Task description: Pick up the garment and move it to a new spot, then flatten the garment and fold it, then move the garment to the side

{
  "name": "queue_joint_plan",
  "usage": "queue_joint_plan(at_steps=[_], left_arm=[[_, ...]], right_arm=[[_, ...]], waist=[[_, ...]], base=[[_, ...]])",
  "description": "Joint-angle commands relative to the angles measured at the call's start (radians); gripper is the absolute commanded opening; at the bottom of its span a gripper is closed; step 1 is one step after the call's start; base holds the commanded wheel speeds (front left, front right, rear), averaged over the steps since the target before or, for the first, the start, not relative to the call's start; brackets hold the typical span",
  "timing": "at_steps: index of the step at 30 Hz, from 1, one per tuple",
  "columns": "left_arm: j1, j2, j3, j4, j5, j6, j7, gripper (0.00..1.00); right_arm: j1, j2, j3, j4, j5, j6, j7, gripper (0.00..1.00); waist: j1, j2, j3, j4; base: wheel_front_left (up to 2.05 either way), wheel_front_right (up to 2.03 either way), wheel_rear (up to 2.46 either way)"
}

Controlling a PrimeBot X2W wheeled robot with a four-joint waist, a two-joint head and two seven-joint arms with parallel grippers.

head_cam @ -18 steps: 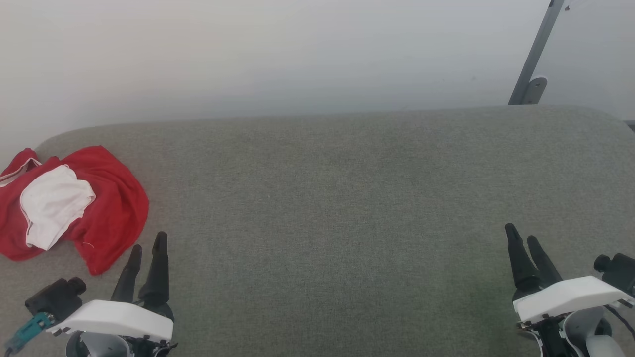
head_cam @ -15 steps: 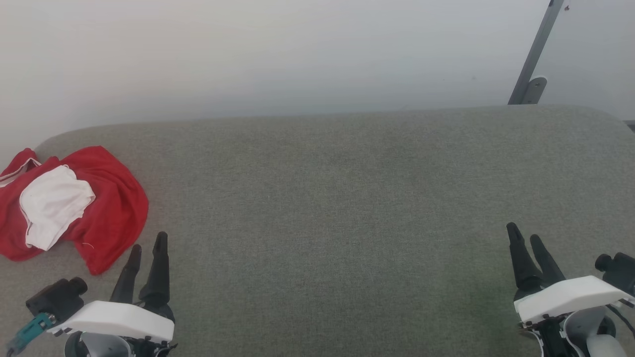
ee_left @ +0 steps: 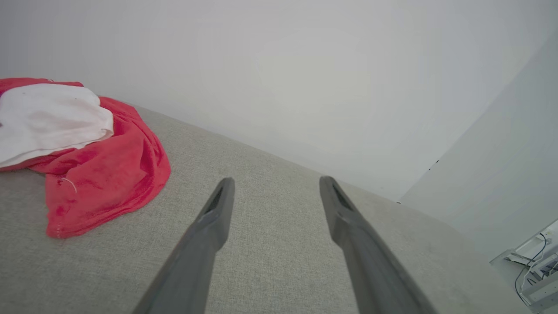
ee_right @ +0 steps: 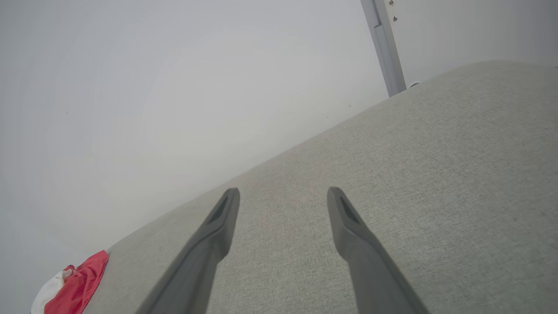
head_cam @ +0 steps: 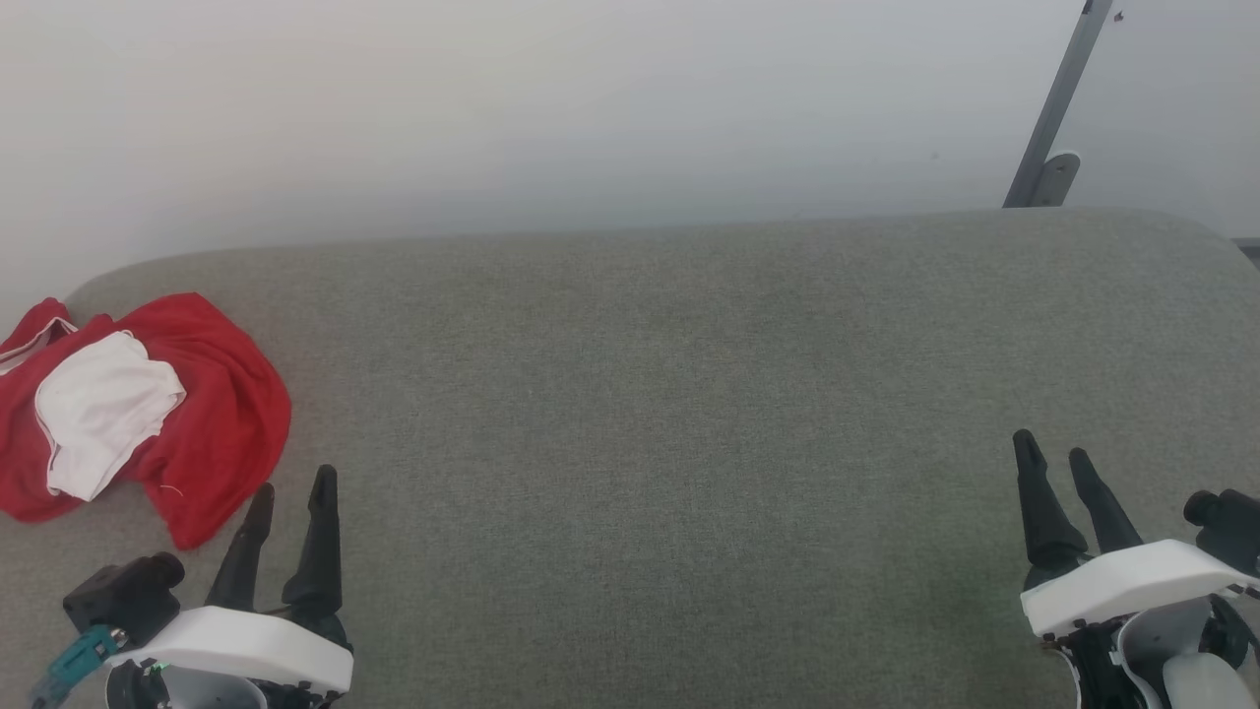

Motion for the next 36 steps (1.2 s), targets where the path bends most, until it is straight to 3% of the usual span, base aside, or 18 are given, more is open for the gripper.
queue_joint_plan(at_steps=[1, 36], left_arm=[[-0.001, 0.009, 0.001, -0.014, 0.035, -0.006, -0.011, 1.00], [0.033, 0.017, 0.029, -0.050, 0.314, -0.009, -0.087, 1.00]], right_arm=[[-0.017, -0.006, -0.003, -0.011, -0.032, 0.000, -0.013, 1.00], [-0.017, -0.021, 0.003, -0.006, -0.311, 0.000, -0.071, 1.00]], waist=[[0.0000, 0.0000, 0.000, -0.001], [0.0000, 0.0000, -0.007, 0.002]], base=[[0.00, 0.00, 0.00], [0.00, 0.00, 0.00]])
